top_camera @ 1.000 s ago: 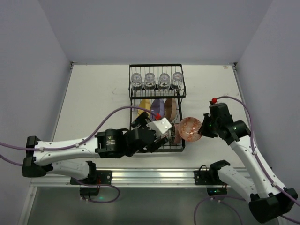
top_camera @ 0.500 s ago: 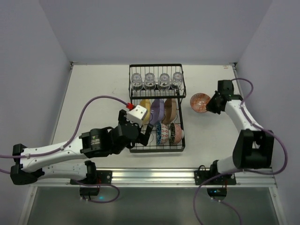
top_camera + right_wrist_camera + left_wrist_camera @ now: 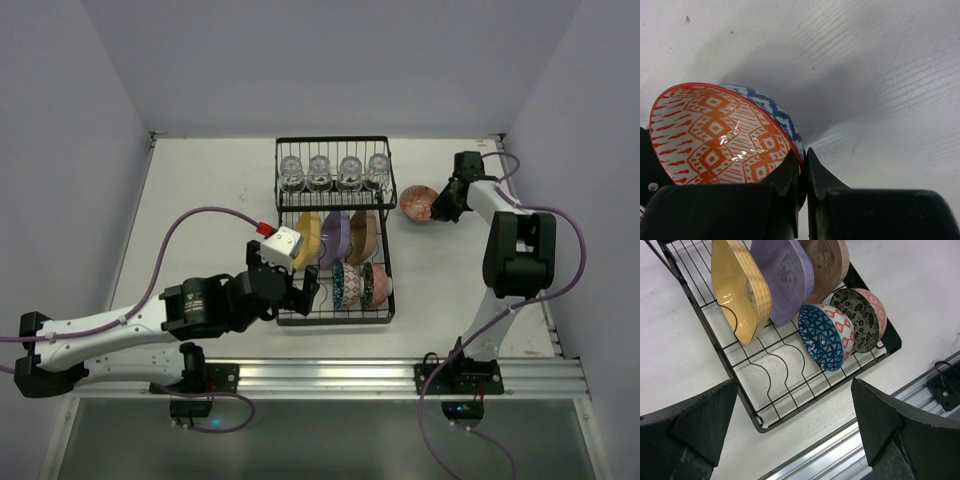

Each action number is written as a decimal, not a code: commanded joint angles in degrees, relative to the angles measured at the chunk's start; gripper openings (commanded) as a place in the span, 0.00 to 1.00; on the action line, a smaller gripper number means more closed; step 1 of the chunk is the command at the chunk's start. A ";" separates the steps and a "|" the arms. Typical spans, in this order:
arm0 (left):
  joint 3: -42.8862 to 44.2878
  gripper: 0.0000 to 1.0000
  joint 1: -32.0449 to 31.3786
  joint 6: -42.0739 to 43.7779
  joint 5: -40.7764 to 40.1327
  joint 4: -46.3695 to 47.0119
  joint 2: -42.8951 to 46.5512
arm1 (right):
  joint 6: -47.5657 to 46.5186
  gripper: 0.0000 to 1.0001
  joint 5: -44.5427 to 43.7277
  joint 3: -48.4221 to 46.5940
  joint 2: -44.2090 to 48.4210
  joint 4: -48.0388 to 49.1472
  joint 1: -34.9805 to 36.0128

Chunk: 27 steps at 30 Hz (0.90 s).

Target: Unload the mixed dishes from the dish rack

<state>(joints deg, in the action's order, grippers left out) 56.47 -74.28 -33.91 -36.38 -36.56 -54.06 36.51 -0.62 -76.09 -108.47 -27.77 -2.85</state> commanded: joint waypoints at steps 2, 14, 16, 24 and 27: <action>-1.01 1.00 0.19 -2.56 0.26 2.18 -1.92 | 0.84 0.00 1.77 -3.36 -0.34 1.14 -0.66; -1.45 1.00 0.19 -5.98 1.58 11.15 -8.78 | -0.56 0.68 -1.30 -0.46 11.41 -0.43 -0.84; -2.67 1.00 0.28 -7.92 1.84 14.74 -9.57 | -0.22 0.80 -3.15 2.52 17.12 -0.44 -0.84; -10.66 1.00 8.35 -10.82 21.32 34.40 -14.31 | 0.22 0.99 14.38 22.90 60.08 6.49 -0.84; -15.15 1.00 11.61 -12.13 30.13 43.55 -16.07 | 0.83 0.99 31.44 29.41 72.99 11.50 -0.84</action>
<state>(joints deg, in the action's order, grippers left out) 44.47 -65.39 -42.96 -17.43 -7.51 -69.06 36.56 13.32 -52.62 -42.11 -20.60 -3.70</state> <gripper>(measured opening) 0.997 0.987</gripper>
